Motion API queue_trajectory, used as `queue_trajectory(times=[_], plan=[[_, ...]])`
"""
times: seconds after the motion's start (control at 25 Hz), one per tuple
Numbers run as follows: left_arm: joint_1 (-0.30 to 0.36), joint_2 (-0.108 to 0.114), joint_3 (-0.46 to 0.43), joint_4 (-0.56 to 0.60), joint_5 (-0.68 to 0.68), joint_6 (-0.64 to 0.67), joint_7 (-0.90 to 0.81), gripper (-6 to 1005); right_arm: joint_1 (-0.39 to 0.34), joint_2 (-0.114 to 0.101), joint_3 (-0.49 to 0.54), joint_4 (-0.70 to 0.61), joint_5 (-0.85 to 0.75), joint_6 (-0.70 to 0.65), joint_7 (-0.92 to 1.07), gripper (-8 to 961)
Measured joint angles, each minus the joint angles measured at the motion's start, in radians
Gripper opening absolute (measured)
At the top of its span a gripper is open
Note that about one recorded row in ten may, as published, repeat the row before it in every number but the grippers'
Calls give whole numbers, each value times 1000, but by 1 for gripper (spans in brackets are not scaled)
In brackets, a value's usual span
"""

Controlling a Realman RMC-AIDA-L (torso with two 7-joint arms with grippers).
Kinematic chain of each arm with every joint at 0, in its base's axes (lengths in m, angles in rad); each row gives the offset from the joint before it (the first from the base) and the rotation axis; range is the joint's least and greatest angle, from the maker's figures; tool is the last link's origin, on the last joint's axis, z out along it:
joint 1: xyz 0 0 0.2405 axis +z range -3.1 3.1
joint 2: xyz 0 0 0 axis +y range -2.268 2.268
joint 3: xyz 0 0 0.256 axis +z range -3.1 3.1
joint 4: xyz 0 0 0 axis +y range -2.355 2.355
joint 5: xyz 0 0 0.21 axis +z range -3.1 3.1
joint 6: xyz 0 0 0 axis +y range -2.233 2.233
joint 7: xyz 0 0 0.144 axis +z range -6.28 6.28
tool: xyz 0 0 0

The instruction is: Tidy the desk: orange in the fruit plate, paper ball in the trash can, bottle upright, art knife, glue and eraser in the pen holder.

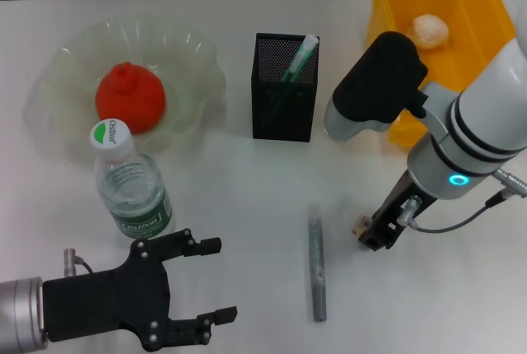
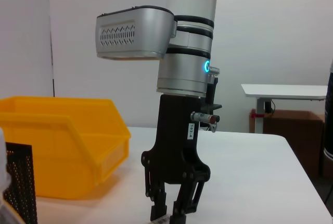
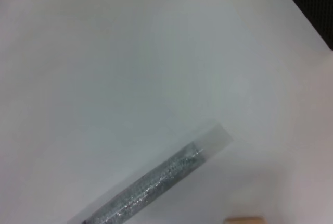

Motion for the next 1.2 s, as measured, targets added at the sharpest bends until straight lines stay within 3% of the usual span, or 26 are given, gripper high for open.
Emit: queue_trajectory(times=[0.28, 0.44, 0.68, 0.8, 0.96, 1.2], plan=[[0, -1, 4, 0, 0, -1, 0, 797, 14, 0, -13, 13, 3, 11, 6, 244], [0, -1, 7, 0, 0, 0, 1, 797, -15, 0, 6, -85, 4, -1, 13, 243], [1, 0, 11, 0, 0, 0, 1, 797, -80, 0, 158, -360, 6, -36, 13, 242], [1, 1, 11, 0, 0, -1, 1, 797, -84, -1, 229, -426, 27, 62, -1, 243], [1, 0, 11, 0, 0, -1, 1, 797, -55, -4, 238, -354, 61, 174, -23, 243], [1, -1, 11, -7, 0, -5, 1, 797, 91, -5, 239, -81, 60, 326, -37, 279]])
